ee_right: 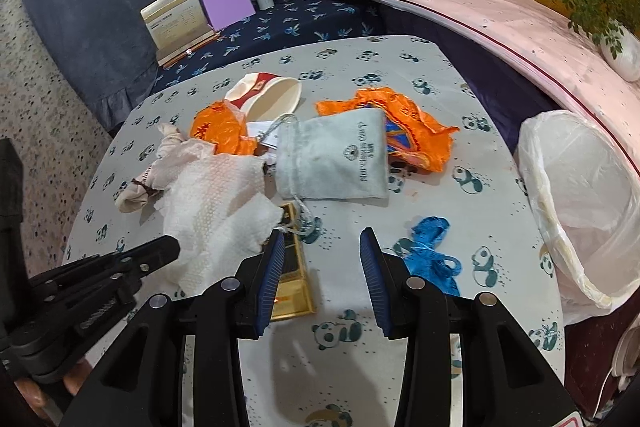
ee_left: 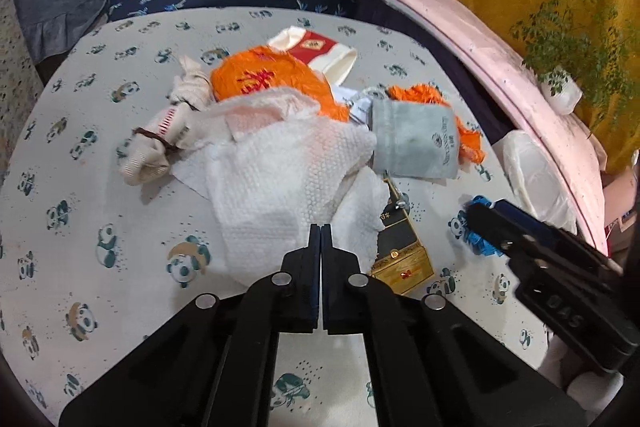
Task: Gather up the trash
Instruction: 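Grasp a white tissue with the left tool while the right tool grasps a white wipe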
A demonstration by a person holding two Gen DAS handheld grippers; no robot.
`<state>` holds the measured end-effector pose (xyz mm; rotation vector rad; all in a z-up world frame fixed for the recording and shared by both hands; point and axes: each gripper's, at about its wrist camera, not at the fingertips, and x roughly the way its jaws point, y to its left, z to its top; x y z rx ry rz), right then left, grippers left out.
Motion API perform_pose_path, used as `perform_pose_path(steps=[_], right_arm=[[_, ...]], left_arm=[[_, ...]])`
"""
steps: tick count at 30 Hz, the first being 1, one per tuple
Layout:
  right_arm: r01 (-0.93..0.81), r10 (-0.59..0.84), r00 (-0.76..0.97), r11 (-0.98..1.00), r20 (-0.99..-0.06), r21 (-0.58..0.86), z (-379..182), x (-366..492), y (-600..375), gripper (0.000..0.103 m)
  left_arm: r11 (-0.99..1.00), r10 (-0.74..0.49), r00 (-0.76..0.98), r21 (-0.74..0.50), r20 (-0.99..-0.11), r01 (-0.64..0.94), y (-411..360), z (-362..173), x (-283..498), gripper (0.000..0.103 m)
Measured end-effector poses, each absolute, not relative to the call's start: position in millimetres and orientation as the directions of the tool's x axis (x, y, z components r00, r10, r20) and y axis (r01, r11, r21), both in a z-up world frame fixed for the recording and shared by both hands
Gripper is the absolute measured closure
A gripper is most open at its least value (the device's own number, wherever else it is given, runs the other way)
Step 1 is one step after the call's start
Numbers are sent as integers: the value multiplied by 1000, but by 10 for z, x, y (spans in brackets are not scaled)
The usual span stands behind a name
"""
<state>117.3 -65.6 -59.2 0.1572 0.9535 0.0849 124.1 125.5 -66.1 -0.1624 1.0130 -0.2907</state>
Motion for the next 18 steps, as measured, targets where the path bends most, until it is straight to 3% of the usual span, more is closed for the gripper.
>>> perform_pose_path(steps=[6, 8, 10, 11, 17, 18], right_arm=[[-45, 164, 574, 985, -803, 169, -584, 1244, -464, 64], [-49, 160, 576, 986, -801, 162, -567, 1257, -433, 64], [-46, 155, 578, 986, -801, 157, -549, 1257, -431, 64], [-44, 152, 579, 987, -801, 156, -545, 1255, -445, 64], [-19, 135, 572, 988, -809, 151, -574, 1266, -508, 64], [-20, 134, 570, 989, -811, 149, -579, 1268, -504, 64]], left_arm=[[957, -288, 511, -262, -810, 125, 1453, -598, 1249, 100], [952, -300, 489, -286, -819, 106, 1477, -676, 1288, 87], [945, -318, 472, -312, -822, 94, 1470, -766, 1321, 56], [943, -323, 467, -321, -823, 85, 1454, -814, 1333, 53], [953, -302, 430, -280, -851, 114, 1214, -1075, 1424, 55], [953, -301, 415, -278, -859, 117, 1191, -1128, 1434, 70]])
